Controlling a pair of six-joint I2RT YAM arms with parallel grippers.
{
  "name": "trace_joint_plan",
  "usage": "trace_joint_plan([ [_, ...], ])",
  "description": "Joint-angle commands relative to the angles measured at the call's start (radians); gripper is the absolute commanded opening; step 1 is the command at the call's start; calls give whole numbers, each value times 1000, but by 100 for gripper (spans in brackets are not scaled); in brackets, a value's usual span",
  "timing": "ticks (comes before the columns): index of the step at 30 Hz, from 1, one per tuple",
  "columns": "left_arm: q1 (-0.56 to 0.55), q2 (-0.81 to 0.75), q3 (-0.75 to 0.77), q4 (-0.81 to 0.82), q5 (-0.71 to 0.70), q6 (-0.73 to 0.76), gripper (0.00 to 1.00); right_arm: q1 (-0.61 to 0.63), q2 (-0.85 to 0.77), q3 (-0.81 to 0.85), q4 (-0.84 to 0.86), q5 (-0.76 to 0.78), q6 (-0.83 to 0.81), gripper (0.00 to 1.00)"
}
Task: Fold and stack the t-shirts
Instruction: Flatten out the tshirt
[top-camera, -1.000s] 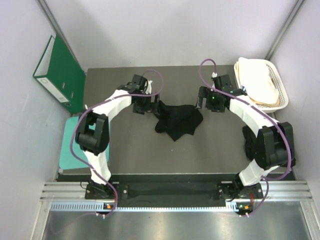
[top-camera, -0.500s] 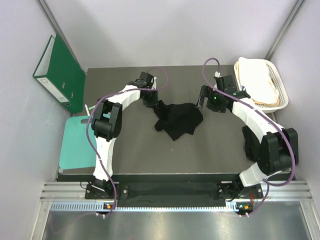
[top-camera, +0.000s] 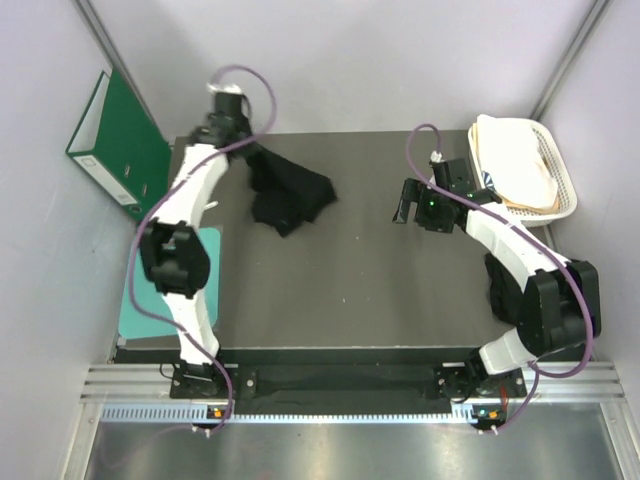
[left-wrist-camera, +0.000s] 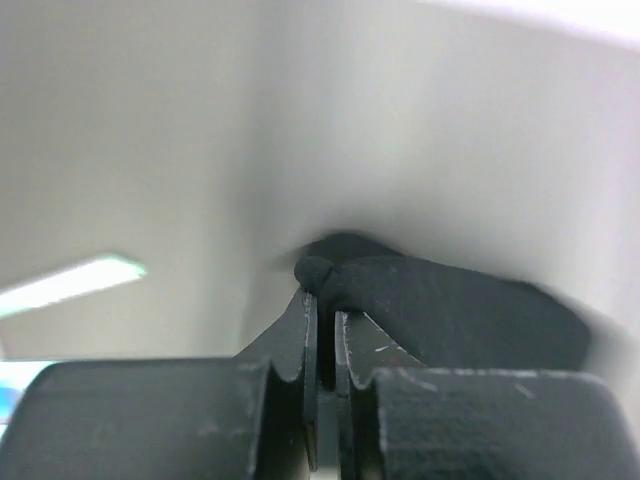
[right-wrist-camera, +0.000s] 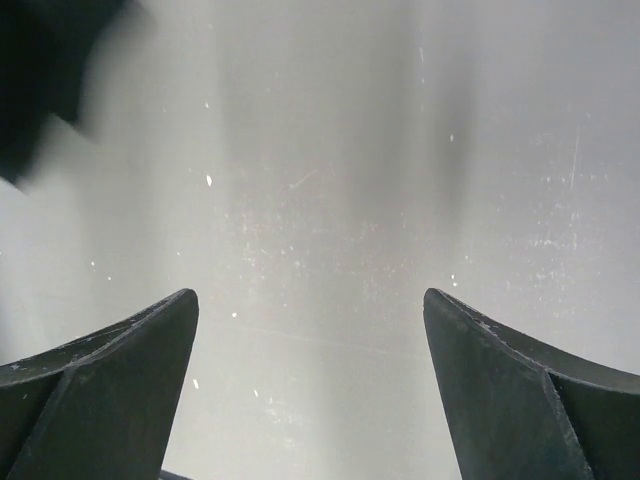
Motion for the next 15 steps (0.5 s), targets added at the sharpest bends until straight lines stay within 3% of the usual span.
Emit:
trace_joint_plan([
  [1,56,-245,144,66,-89,8,0,7,-23,-1,54,-6,9,94],
  [6,35,-279,190,67,103,-89,0,6,2,25,57,-18,5,94],
  [7,7,-267,206,61,185,-96,0,7,6,28,56,-18,3,94],
  [15,-198,-115,505,9,422,-136,0,7,22,22,72,-24,6,94],
])
